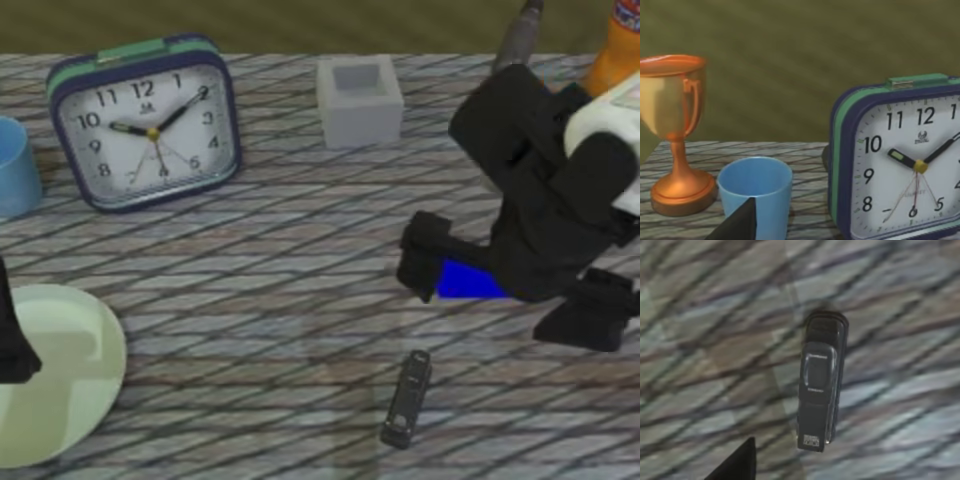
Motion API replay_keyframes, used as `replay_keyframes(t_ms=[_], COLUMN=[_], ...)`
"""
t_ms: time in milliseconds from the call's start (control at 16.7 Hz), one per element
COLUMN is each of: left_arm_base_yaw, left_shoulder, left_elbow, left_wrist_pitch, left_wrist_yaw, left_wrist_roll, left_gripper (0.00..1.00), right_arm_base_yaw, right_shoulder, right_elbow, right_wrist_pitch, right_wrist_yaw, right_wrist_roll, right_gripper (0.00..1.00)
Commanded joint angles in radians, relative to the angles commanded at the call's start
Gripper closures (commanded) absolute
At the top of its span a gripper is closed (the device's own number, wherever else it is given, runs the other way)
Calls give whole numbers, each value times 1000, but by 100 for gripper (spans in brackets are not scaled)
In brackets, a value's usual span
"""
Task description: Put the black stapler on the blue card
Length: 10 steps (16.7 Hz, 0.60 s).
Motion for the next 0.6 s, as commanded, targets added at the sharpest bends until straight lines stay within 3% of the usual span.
replay_keyframes(t_ms=[300,600], left_arm_base_yaw=[0,0], left_shoulder=[0,0], left_elbow=[0,0], left_wrist_pitch=[0,0], left_wrist_yaw=[0,0], left_wrist_roll=[0,0], left_gripper=[0,0], right_arm_base_yaw=[107,127], right_shoulder=[252,297], right_elbow=[207,248], right_wrist_pitch=[-139,-163], right_wrist_yaw=[-1,-1], right_wrist_roll=[155,184], right_gripper=[0,0])
